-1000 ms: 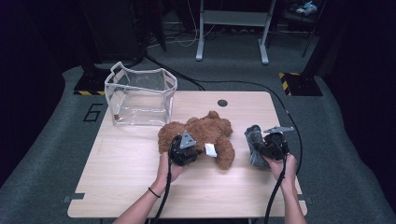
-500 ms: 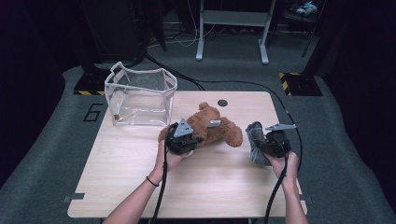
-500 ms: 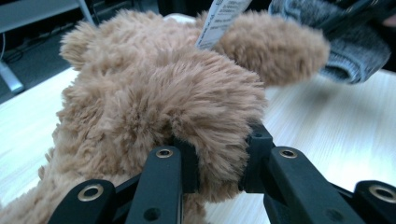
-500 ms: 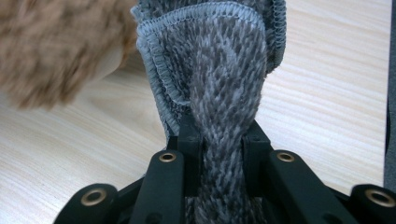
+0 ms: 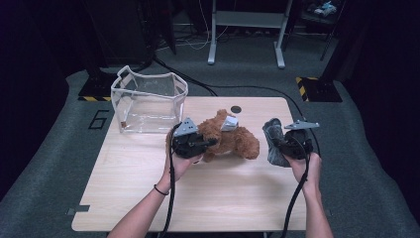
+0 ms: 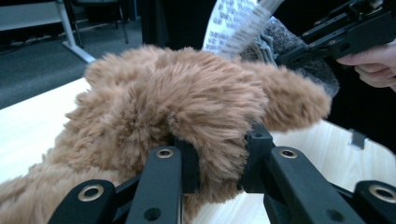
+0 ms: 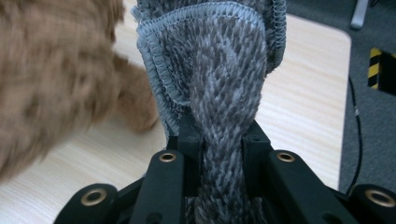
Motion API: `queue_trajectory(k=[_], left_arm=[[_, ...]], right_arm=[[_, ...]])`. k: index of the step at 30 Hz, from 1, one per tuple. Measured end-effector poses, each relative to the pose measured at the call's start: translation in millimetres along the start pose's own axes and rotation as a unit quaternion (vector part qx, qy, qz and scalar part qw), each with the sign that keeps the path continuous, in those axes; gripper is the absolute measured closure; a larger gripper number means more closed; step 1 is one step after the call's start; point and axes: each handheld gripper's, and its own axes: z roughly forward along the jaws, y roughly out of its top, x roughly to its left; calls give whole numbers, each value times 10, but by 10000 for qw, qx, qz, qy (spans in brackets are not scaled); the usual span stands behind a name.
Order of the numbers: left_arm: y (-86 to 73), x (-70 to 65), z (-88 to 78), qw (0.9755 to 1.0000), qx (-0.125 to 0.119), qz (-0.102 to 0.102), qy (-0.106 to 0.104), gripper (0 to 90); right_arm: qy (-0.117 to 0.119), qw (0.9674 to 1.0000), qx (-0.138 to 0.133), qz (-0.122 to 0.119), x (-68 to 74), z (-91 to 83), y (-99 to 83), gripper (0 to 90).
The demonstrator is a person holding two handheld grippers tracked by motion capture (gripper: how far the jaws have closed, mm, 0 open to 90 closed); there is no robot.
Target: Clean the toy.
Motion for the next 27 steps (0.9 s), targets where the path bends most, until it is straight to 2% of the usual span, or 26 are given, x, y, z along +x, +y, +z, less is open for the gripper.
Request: queue_trajectory(k=[2,6,7,10,13,15,16,19,21,22,27], left_arm=[[28,-15,-14,10000,-48,-20,-76,736],[37,-15,-18,9997,-113,-182,-149,735],[13,7,-3,9994,-81,-278,-163,735],[-106,143,64,9984,24,-546,-124,732],[-230,285,131,9973,218,-698,-2,729],[-300,357,165,9972,352,-654,65,725],[-331,389,178,9967,406,-696,97,723],[-407,453,192,9965,468,-675,118,720],[-461,489,197,9966,473,-668,26,720],[-477,487,199,9965,514,-653,76,720],[-499,527,210,9964,601,-602,-67,721]], right_arm=[[-26,10000,-35,-52,13,-48,42,751],[-80,9998,-112,-147,27,-103,125,751],[-53,9999,-79,-121,35,-109,145,751],[-25,9998,-70,-190,53,-80,184,751],[31,9998,5,-191,101,-17,212,751],[77,9996,43,-257,135,38,229,750],[97,9996,82,-263,160,64,238,751],[151,9991,136,-381,239,136,276,751],[184,9989,114,-404,310,181,311,751],[232,9984,131,-492,339,202,334,751],[343,9966,180,-724,541,285,486,750]])
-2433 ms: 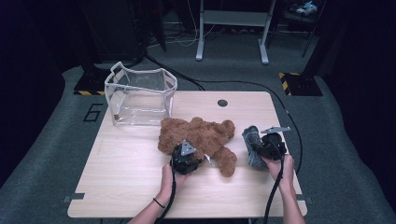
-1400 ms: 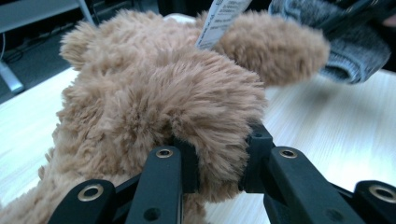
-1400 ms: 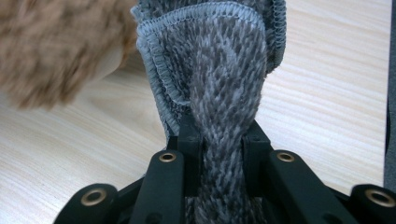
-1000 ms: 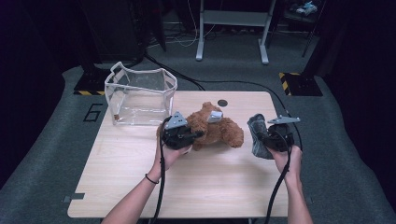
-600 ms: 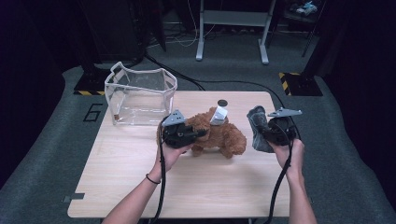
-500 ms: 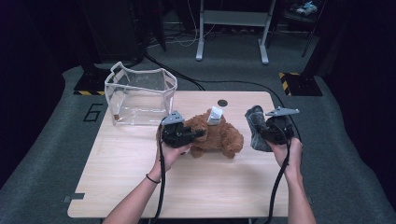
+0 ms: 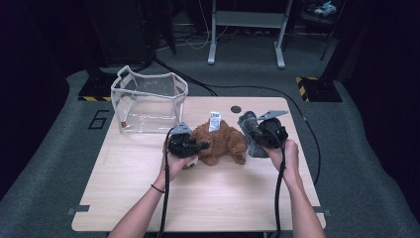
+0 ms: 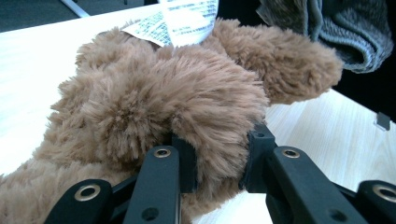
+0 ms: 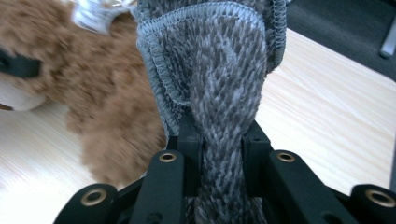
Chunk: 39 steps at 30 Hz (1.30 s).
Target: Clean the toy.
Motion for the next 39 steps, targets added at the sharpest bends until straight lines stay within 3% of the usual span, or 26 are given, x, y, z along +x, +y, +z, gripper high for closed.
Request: queue_trajectory(k=[8,12,15,19,25,32,34,39], left_arm=[[2,17,21,9999,95,54,-45,721],[3,11,40,10000,79,44,-31,721],[6,11,47,9999,100,94,-18,721],[2,22,42,9999,88,99,-5,721],[-4,40,30,9999,105,81,6,720],[-7,59,36,9999,134,49,9,718],[-6,64,38,9999,145,47,4,717],[3,90,34,9999,161,3,22,715]], right_arm=[[325,9978,83,-570,327,133,482,751],[598,9949,242,-778,501,334,686,751],[662,9935,419,-827,633,518,758,751],[750,9925,599,-756,697,703,762,753],[602,9933,592,-785,646,772,696,756],[513,9949,707,-509,505,765,574,757],[510,9949,638,-600,457,775,546,757],[473,9953,730,-433,376,747,487,757]])
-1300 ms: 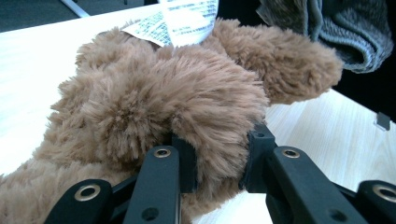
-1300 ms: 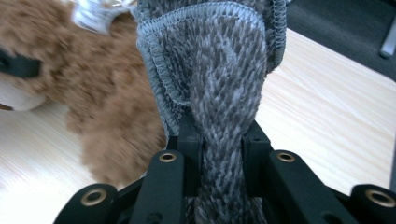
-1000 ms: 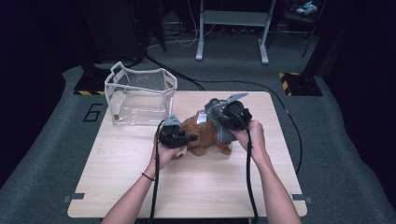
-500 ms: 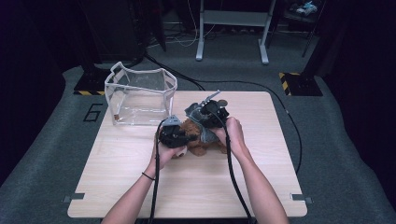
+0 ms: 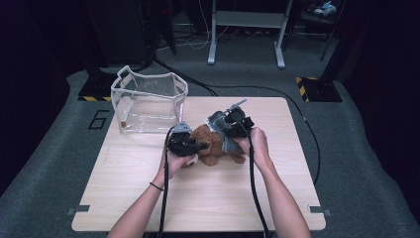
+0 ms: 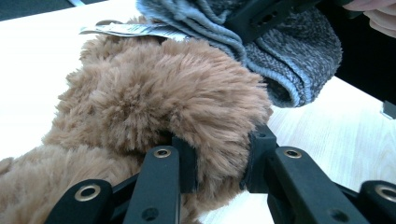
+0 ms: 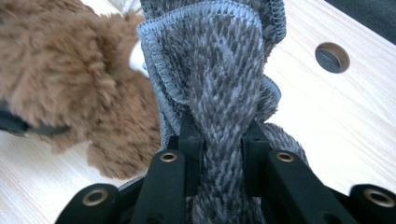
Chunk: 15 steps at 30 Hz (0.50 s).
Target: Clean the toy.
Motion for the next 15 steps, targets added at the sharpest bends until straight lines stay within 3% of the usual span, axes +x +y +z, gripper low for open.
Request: queue_trajectory(k=[3,9,15], left_arm=[[11,12,-1,10000,40,-50,-6,715],[20,26,3,10000,55,-61,-7,714],[26,41,9,9999,62,-99,15,713]], right_arm=[[-35,10000,23,41,-65,-18,-54,757],[-132,9992,138,342,-197,-74,-179,758],[-328,9981,319,414,-300,-117,-285,757]])
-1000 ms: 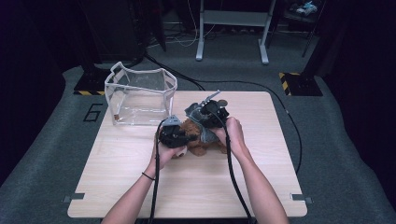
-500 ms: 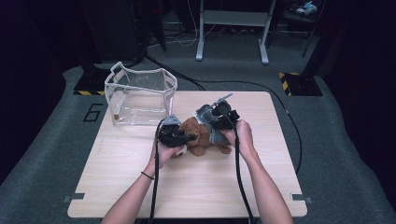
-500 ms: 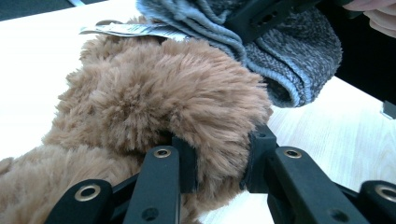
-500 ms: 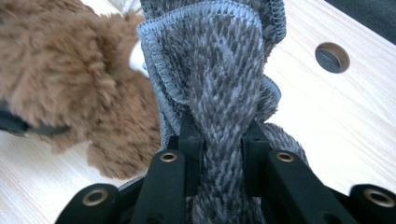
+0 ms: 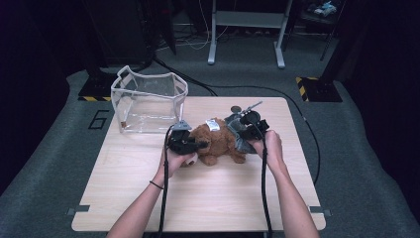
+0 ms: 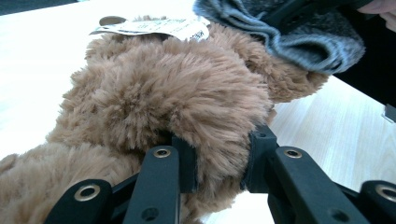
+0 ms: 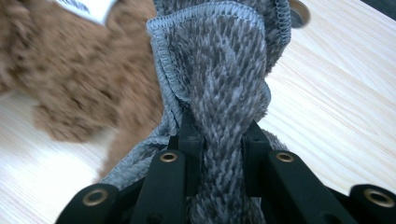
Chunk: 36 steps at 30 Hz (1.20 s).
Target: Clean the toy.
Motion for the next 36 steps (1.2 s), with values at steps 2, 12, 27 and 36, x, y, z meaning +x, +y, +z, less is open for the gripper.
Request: queue_trajectory(k=[2,12,27,36], left_arm=[[1,4,1,10000,7,-7,42,713],[2,25,7,10000,1,-37,59,712],[-3,58,12,10000,44,-83,27,712],[-9,74,-7,9999,96,-58,10,705]], right_arm=[[-100,9999,33,29,-34,-33,-24,757],[298,9970,-605,-374,253,-347,297,755],[258,9990,-142,-341,322,89,231,761],[36,10000,-35,-83,146,118,79,761]])
